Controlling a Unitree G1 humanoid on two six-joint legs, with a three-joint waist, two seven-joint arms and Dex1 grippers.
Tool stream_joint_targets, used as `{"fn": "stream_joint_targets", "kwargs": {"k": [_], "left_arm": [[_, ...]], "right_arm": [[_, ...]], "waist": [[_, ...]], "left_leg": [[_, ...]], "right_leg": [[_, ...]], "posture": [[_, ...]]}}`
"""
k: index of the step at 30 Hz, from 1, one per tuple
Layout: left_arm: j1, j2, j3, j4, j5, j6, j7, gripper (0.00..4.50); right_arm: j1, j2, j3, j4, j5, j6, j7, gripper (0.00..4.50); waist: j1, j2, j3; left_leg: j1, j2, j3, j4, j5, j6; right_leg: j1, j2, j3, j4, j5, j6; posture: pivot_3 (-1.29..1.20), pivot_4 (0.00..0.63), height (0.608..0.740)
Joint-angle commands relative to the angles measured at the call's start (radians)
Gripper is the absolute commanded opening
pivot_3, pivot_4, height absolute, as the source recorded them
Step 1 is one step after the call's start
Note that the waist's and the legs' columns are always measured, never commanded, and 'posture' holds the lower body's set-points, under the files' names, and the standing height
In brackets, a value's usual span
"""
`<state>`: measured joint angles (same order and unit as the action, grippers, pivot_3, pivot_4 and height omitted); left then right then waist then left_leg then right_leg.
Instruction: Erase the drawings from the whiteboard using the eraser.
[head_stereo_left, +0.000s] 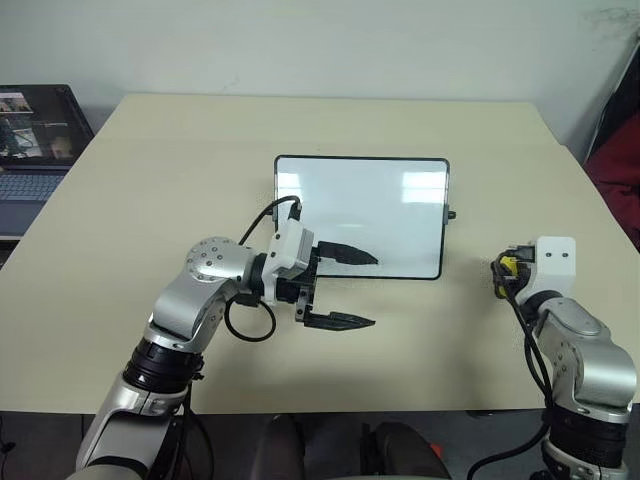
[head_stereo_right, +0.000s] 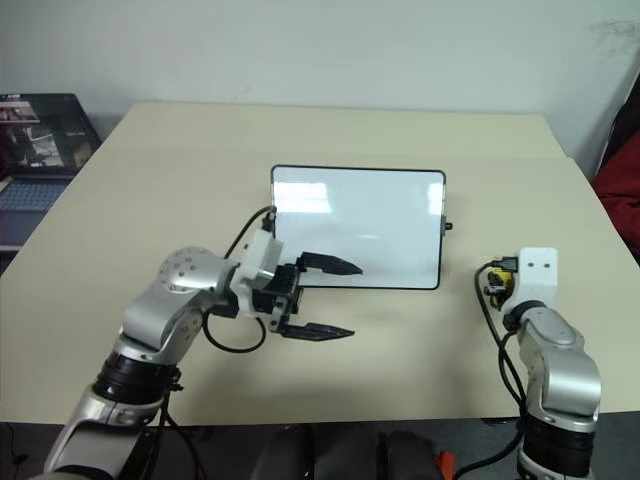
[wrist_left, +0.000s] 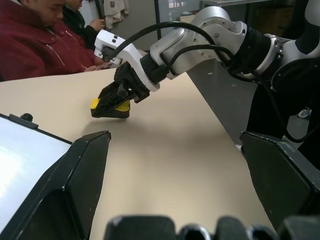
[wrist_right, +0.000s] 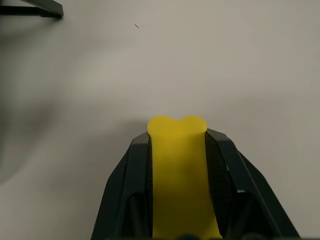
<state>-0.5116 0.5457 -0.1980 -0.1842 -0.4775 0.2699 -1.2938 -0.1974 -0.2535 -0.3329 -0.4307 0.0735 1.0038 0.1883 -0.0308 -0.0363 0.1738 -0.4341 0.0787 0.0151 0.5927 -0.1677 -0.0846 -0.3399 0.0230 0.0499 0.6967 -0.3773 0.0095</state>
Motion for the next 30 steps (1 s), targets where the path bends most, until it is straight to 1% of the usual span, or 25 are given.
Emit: {"fn": "stream_joint_targets", "kwargs": {"k": [1, 6, 8, 9, 11, 14, 16, 17, 21, 24, 27, 30], "left_arm": [[0.004, -0.008, 0.018, -0.036, -0.003, -0.017, 0.024, 4.50], [0.011, -0.008, 0.022, -0.039, -0.005, -0.017, 0.043, 4.50], [0.019, -0.008, 0.022, -0.041, -0.005, -0.016, 0.051, 4.50], [0.024, -0.007, 0.022, -0.043, -0.004, -0.018, 0.055, 4.50], [0.032, -0.007, 0.025, -0.049, -0.005, -0.016, 0.066, 4.50], [0.041, -0.002, 0.031, -0.049, -0.005, -0.017, 0.075, 4.50], [0.048, 0.003, 0.038, -0.049, -0.004, -0.010, 0.084, 4.50], [0.051, 0.006, 0.040, -0.051, -0.004, -0.005, 0.089, 4.50], [0.073, 0.007, 0.116, -0.061, 0.003, 0.013, 0.208, 4.50], [0.106, 0.000, 0.173, -0.084, -0.007, 0.042, 0.302, 4.50], [0.190, -0.044, 0.249, -0.135, 0.029, 0.038, 0.478, 4.50], [0.275, -0.102, 0.300, -0.217, 0.039, 0.052, 0.627, 4.50]], "right_arm": [[-0.003, -0.018, -0.010, -0.003, 0.017, -0.017, -0.005, 1.10], [-0.002, -0.031, -0.013, 0.009, 0.037, -0.012, -0.003, 1.10], [-0.006, -0.033, -0.020, 0.019, 0.044, -0.012, -0.005, 1.82], [-0.006, -0.036, -0.021, 0.023, 0.049, -0.010, -0.001, 2.03], [-0.005, -0.040, -0.020, 0.028, 0.054, -0.013, 0.002, 2.70], [-0.006, -0.045, -0.015, 0.026, 0.063, -0.013, 0.006, 3.82], [-0.015, -0.043, -0.019, 0.017, 0.072, -0.014, 0.000, 4.46], [-0.018, -0.043, -0.022, 0.012, 0.077, -0.014, -0.002, 4.46], [-0.078, -0.014, -0.019, -0.121, 0.135, -0.025, -0.001, 4.46], [-0.062, -0.007, 0.027, -0.177, 0.125, -0.083, -0.007, 4.46], [0.037, 0.021, 0.133, -0.207, 0.060, -0.286, -0.019, 4.46], [0.138, 0.077, 0.212, -0.226, 0.046, -0.479, -0.016, 4.46]], "waist": [[0.000, 0.000, 0.000], [0.000, 0.000, 0.000], [0.000, 0.000, 0.000], [0.000, 0.000, 0.000], [0.000, 0.000, 0.000], [0.000, 0.000, 0.000], [0.000, 0.000, 0.000], [0.000, 0.000, 0.000], [-0.004, 0.002, 0.001], [-0.001, 0.002, 0.001], [0.001, 0.001, 0.000], [0.002, 0.001, 0.000]], "left_leg": [[0.000, 0.000, 0.000, 0.000, 0.000, 0.000], [0.000, 0.000, 0.000, 0.000, 0.000, 0.000], [0.000, 0.000, 0.000, 0.000, 0.000, 0.000], [0.000, 0.000, 0.000, 0.000, 0.000, 0.000], [0.000, 0.000, 0.000, 0.000, 0.000, 0.000], [0.000, 0.000, 0.000, 0.000, 0.000, 0.000], [0.000, 0.000, 0.000, 0.000, 0.000, 0.000], [0.000, 0.000, 0.000, 0.000, 0.000, 0.000], [0.000, 0.000, 0.000, 0.000, 0.000, 0.000], [0.000, 0.001, -0.001, 0.000, 0.000, 0.000], [0.000, 0.001, -0.001, 0.000, 0.000, 0.000], [0.000, 0.000, -0.001, 0.000, 0.000, 0.000]], "right_leg": [[0.000, 0.000, 0.000, 0.000, 0.000, 0.000], [0.000, 0.000, 0.000, 0.000, 0.000, 0.000], [0.000, 0.000, 0.000, 0.000, 0.000, 0.000], [0.000, 0.000, 0.000, 0.000, 0.000, 0.000], [0.000, 0.000, 0.000, 0.000, 0.000, 0.000], [0.000, 0.000, 0.000, 0.000, 0.000, 0.000], [0.000, 0.000, 0.000, 0.000, 0.000, 0.000], [0.000, 0.000, 0.000, 0.000, 0.000, 0.000], [0.000, 0.000, 0.001, 0.001, 0.000, 0.000], [0.000, 0.001, 0.000, 0.001, 0.000, 0.000], [0.001, 0.001, 0.000, -0.001, 0.000, 0.000], [0.002, 0.000, 0.000, -0.003, 0.000, 0.000]], "posture": [[0.00, 0.150, 0.740], [0.00, 0.150, 0.740], [0.00, 0.150, 0.740], [0.00, 0.150, 0.740], [0.00, 0.150, 0.740], [0.00, 0.150, 0.740], [0.00, 0.150, 0.740], [0.00, 0.150, 0.740], [0.00, 0.150, 0.740], [0.00, 0.150, 0.740], [0.00, 0.150, 0.740], [0.00, 0.150, 0.740]]}}
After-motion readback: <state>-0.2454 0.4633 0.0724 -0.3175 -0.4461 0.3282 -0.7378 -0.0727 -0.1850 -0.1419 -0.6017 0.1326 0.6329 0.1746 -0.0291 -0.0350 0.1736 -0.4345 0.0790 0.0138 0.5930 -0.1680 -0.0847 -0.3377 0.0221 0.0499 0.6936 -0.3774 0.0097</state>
